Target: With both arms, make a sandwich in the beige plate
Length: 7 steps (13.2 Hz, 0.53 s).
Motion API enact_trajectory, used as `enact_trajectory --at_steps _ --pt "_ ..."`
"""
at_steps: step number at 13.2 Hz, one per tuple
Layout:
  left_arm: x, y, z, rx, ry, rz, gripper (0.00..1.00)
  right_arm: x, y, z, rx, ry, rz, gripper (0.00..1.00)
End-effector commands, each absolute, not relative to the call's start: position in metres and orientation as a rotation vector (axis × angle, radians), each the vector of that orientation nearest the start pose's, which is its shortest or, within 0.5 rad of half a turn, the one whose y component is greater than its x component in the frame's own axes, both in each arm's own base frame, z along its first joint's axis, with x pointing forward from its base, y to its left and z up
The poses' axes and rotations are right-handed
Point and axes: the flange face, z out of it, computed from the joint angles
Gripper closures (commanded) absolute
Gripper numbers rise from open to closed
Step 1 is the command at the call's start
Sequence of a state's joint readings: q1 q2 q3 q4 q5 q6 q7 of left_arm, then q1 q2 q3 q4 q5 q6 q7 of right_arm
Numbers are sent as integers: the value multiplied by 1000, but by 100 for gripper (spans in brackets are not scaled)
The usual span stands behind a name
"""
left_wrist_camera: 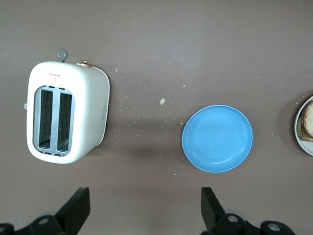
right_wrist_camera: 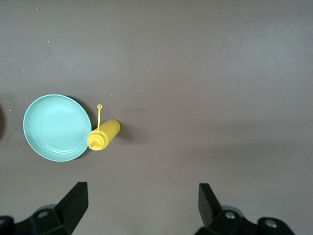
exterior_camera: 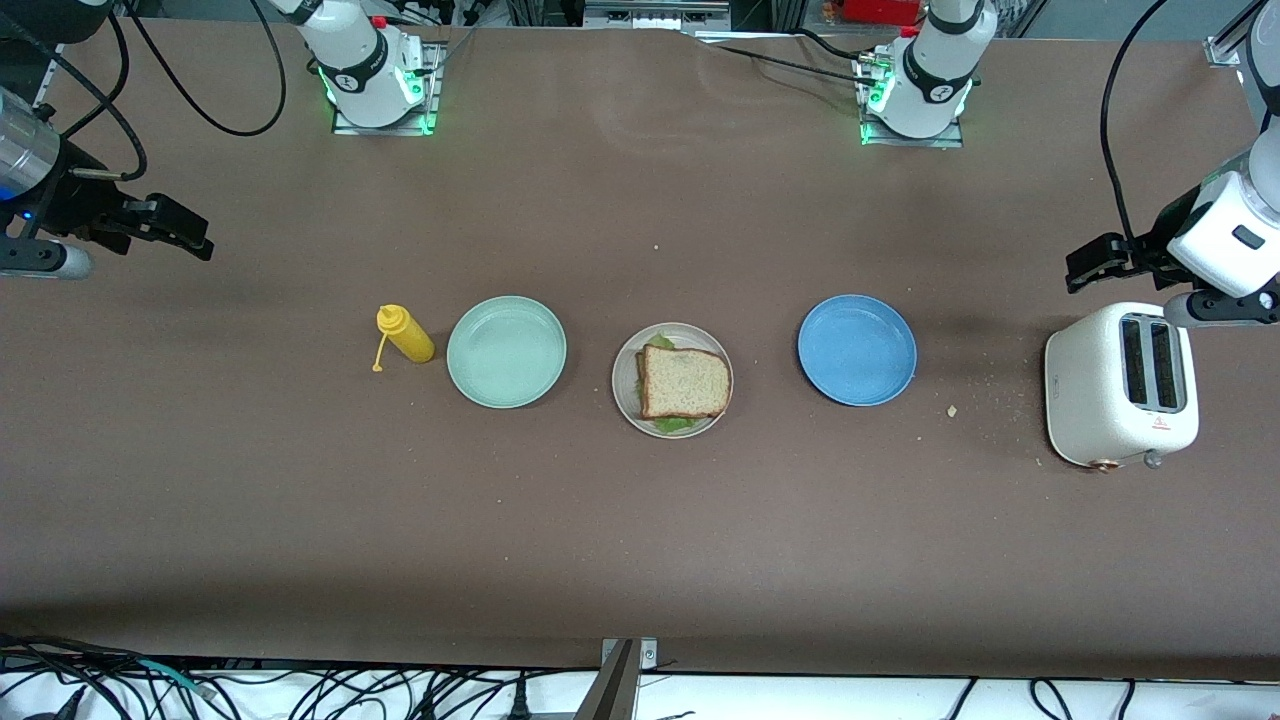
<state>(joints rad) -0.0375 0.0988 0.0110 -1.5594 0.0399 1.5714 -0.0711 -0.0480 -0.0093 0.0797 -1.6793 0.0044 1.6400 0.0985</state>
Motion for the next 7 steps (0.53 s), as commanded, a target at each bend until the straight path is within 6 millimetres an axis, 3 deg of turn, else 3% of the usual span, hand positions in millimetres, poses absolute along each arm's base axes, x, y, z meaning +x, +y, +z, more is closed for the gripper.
enact_trajectory --at_steps 1,5,7 --pt "583 -10 578 -3059 -63 111 0 550 16 585 -3128 96 44 0" --pt "583 -10 577 -3059 -10 120 0 550 16 585 -3124 91 45 0" --pt "582 -5 577 -3045 389 143 0 550 16 585 -3122 92 45 0"
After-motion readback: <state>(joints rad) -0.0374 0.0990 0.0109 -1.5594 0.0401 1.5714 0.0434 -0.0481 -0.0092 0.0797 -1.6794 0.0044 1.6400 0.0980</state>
